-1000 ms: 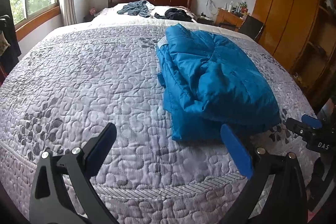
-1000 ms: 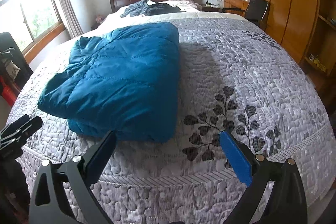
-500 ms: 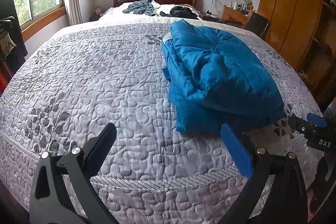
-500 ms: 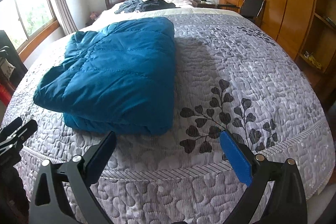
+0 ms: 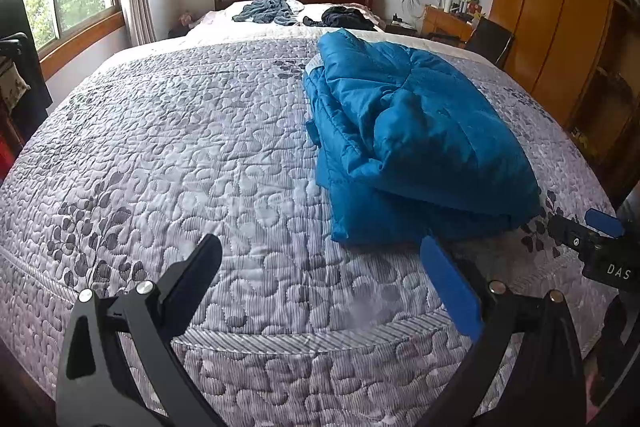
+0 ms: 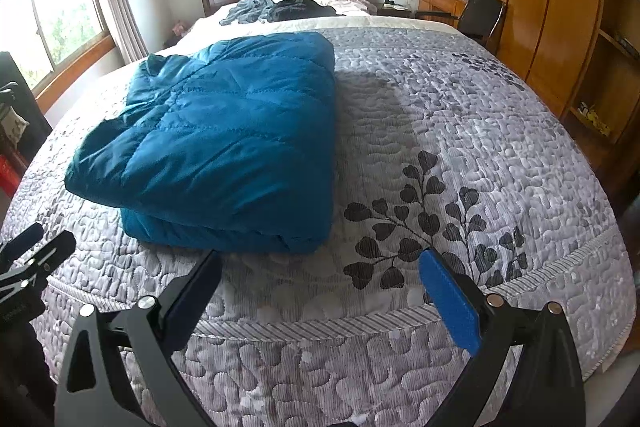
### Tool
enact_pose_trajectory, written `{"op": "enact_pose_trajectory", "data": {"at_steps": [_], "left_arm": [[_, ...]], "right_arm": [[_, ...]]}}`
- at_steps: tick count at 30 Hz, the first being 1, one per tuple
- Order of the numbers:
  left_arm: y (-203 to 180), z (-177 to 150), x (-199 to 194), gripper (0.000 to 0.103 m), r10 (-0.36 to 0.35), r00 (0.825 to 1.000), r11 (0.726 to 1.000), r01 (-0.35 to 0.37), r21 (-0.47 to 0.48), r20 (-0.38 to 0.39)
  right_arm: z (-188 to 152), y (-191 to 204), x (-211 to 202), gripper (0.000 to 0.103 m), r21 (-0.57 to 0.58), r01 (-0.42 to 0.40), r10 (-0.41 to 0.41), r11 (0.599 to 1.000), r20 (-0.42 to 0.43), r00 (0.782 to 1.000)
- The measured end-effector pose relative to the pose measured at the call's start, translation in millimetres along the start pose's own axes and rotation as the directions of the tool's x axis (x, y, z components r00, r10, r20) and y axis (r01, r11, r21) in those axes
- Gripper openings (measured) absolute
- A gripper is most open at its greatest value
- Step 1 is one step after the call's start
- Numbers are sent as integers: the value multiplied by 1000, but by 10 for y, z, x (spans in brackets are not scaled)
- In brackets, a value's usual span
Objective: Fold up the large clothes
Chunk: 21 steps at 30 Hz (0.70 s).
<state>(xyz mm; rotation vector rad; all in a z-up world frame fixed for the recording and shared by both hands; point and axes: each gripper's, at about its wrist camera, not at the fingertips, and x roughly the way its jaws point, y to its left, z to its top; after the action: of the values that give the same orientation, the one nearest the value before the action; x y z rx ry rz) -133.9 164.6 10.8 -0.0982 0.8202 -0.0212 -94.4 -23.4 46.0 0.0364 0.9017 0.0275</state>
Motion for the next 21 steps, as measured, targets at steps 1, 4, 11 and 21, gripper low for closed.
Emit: {"op": "enact_pose_trajectory", "data": {"at_steps": [1,4,11,21], "left_arm": [[2,-3,0,99,0,1000,1000,0,-1,-1],[5,3,2,99,1,1000,1000,-1,-2,-5],[15,12,32,99,2,1000,1000,-2,-7,-15],[15,6,61,99,4,1000,1000,-4,-8,-26]], "right_arm": [[-1,1,1,99,0,1,-1,1000,0,1000],[-5,5,5,99,-1,2,-2,1000,-3,1000],[1,0,51,99,-13,2,-2,1000,-14,1000],[6,-21,83,99,-21,13,-14,1000,-25,1000]]}}
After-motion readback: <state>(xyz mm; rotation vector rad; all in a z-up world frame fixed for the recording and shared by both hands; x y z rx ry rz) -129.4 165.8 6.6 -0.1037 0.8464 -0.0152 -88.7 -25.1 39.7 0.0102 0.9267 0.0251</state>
